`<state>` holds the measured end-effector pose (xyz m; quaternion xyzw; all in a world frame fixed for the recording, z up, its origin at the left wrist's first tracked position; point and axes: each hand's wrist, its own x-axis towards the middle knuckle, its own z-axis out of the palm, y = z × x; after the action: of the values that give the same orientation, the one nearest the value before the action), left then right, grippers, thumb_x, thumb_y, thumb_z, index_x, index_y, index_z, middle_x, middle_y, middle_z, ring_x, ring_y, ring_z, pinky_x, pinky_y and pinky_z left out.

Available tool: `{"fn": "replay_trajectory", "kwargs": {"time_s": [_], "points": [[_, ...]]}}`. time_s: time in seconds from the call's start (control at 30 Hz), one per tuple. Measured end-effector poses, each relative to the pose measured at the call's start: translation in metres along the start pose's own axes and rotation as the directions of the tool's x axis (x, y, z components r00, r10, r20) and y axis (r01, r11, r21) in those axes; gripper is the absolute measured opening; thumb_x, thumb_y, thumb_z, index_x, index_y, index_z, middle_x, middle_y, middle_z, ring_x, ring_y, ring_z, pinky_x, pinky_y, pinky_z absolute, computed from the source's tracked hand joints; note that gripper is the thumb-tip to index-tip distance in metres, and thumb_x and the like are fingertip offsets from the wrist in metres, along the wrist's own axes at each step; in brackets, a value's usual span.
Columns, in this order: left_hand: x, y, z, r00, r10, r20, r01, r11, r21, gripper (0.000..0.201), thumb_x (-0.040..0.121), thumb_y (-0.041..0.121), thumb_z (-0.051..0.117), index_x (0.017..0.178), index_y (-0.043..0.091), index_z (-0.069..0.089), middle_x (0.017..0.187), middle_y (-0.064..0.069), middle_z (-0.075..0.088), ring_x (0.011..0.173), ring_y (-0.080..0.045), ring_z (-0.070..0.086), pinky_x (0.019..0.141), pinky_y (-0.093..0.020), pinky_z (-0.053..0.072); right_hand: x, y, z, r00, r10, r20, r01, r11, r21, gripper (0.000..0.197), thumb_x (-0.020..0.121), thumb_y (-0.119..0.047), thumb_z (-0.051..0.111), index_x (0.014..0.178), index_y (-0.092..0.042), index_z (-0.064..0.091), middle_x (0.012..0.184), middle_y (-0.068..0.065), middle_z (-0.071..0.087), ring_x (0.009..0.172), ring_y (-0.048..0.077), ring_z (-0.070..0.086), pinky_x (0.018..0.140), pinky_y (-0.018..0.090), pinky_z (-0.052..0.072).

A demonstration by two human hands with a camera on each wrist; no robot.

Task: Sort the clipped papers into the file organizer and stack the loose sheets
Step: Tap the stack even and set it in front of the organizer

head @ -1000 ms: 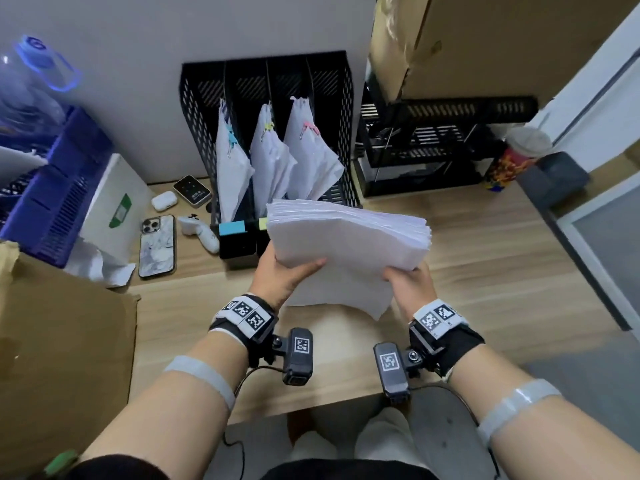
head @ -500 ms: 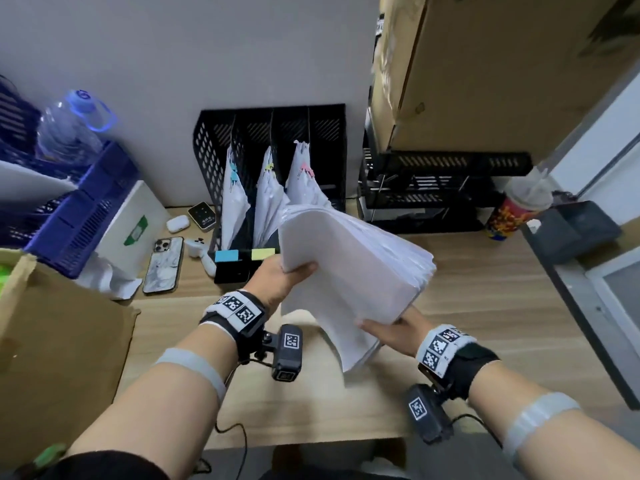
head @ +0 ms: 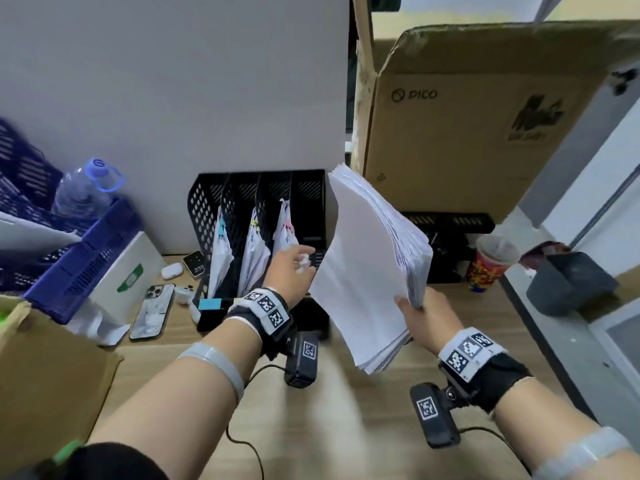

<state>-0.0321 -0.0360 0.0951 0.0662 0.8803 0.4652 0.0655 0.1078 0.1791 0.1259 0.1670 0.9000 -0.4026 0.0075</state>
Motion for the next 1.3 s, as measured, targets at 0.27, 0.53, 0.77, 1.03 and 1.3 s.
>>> {"fn": "replay_trajectory", "kwargs": {"time_s": [0.27, 0.53, 0.77, 1.03, 1.3], "points": [[0.04, -0.013, -0.014, 0.984, 0.027, 0.178, -0.144, 0.707, 0.692, 0.054, 0.09, 0.038, 0.051, 0.143, 0.039, 0.041, 0.137, -0.01, 0.032, 0.121, -0.031, 0.048, 0.099, -0.044, 0.048, 0.015, -0.033, 0.014, 0.999, 0.002, -0.05, -0.006, 0.996, -0.088, 0.042, 0.096, -0.011, 0.047, 0.067, -0.041, 0.039, 0.066, -0.008, 0.053, 0.061, 0.011, 0.051, 0.053, 0.019, 0.037], [0.055, -0.044, -0.045, 0.993, 0.089, 0.082, -0.119, 0.836, 0.535, 0.036, 0.084, 0.044, 0.061, 0.106, 0.017, 0.049, 0.119, -0.009, 0.036, 0.101, -0.035, 0.056, 0.085, -0.044, 0.054, 0.04, -0.082, 0.052, 1.0, 0.022, 0.001, -0.022, 0.988, -0.151, 0.034, 0.09, -0.008, 0.044, 0.097, -0.039, 0.058, 0.082, -0.001, 0.061, 0.086, 0.03, 0.062, 0.072, 0.033, 0.048], [0.062, -0.057, -0.072, 0.974, 0.167, 0.155, -0.222, 0.851, 0.476, 0.016, 0.09, 0.028, 0.053, 0.102, 0.019, 0.047, 0.114, -0.003, 0.037, 0.072, -0.026, 0.058, 0.067, -0.035, 0.052, 0.086, -0.109, 0.08, 0.994, 0.077, -0.071, -0.095, 0.949, -0.299, 0.051, 0.084, -0.006, 0.042, 0.127, -0.033, 0.052, 0.103, 0.009, 0.067, 0.096, 0.036, 0.062, 0.078, 0.035, 0.049], [0.074, -0.07, -0.076, 0.956, 0.193, 0.221, -0.27, 0.873, 0.407, 0.017, 0.09, 0.033, 0.055, 0.103, 0.025, 0.048, 0.115, 0.0, 0.04, 0.072, -0.024, 0.06, 0.071, -0.037, 0.055, 0.133, -0.125, 0.114, 0.972, 0.118, -0.205, -0.186, 0.918, -0.35, 0.033, 0.085, -0.01, 0.043, 0.115, -0.021, 0.049, 0.087, 0.01, 0.059, 0.077, 0.034, 0.054, 0.067, 0.034, 0.044], [0.078, -0.08, -0.084, 0.945, 0.249, 0.213, -0.309, 0.891, 0.333, 0.013, 0.09, 0.031, 0.057, 0.099, 0.027, 0.05, 0.109, 0.003, 0.042, 0.064, -0.011, 0.059, 0.073, -0.034, 0.056, 0.15, -0.106, 0.162, 0.949, 0.265, -0.173, -0.243, 0.96, 0.138, 0.028, 0.088, -0.022, 0.054, 0.116, -0.021, 0.055, 0.097, 0.006, 0.064, 0.089, 0.03, 0.061, 0.077, 0.031, 0.046]]}}
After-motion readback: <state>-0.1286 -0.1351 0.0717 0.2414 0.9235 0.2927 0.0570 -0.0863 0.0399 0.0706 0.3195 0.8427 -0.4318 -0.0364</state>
